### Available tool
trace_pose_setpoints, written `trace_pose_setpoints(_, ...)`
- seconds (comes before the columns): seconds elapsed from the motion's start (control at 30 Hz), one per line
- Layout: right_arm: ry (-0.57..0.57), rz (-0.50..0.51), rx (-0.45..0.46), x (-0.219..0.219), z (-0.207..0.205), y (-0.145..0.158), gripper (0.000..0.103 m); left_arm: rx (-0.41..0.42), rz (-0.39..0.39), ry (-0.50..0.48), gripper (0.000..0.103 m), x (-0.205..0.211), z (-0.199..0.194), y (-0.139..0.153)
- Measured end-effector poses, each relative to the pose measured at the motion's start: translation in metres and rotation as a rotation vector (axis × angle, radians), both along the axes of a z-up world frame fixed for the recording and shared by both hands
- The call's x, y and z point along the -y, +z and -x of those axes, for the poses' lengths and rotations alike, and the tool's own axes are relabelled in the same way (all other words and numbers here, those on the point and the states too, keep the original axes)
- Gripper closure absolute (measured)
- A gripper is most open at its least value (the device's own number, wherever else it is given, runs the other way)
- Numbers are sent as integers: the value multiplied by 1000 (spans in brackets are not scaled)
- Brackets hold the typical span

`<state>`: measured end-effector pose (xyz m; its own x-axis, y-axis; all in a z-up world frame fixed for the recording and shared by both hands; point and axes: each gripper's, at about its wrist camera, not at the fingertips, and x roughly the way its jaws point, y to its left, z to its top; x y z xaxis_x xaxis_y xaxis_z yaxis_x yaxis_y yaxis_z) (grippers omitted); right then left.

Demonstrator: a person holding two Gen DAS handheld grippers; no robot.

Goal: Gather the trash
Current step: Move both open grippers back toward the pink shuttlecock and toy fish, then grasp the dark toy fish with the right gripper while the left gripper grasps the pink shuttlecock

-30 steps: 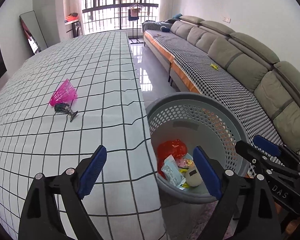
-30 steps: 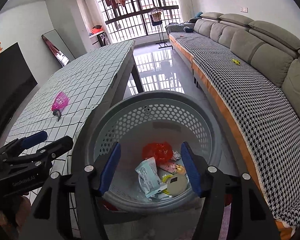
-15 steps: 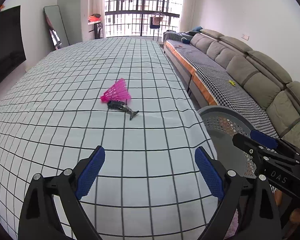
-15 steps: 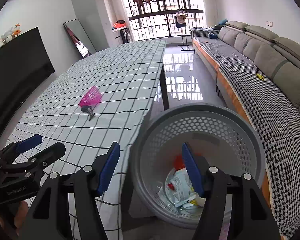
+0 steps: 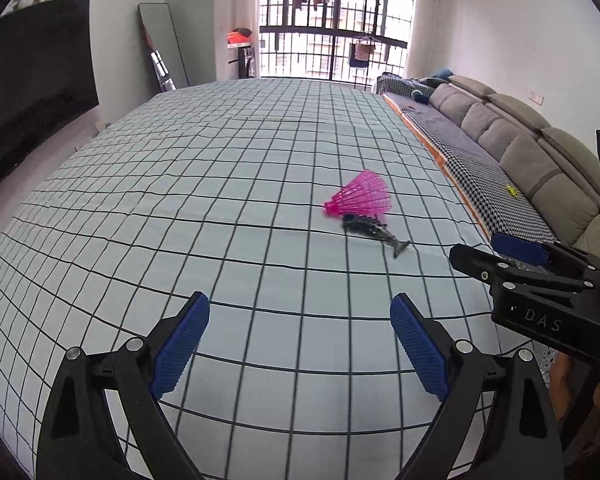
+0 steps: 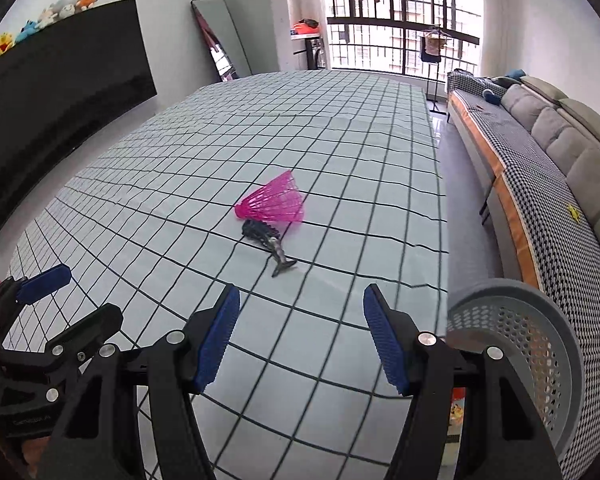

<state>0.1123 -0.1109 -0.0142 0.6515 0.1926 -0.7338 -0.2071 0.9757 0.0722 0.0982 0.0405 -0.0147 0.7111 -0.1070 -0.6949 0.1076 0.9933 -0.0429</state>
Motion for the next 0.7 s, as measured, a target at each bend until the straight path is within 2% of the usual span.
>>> trace_pose_setpoints(0.27,50,60,-64,-34,-45,-23,41,-12,5,65,13,-32,-15,-8)
trace_pose_setpoints(0.57,43,85,-127,-44,-80,-45,42,-29,9,80,13,-44,-21,-14)
trace_pose_setpoints(0.63,44,87,-138,-45,-86,-48,47,-30,5,80,13,-45,-22,-14)
trace_pose_setpoints(0.7,44,98,-130,-47,-89,-49,48,-34,2,79,11,-47,-24,-15)
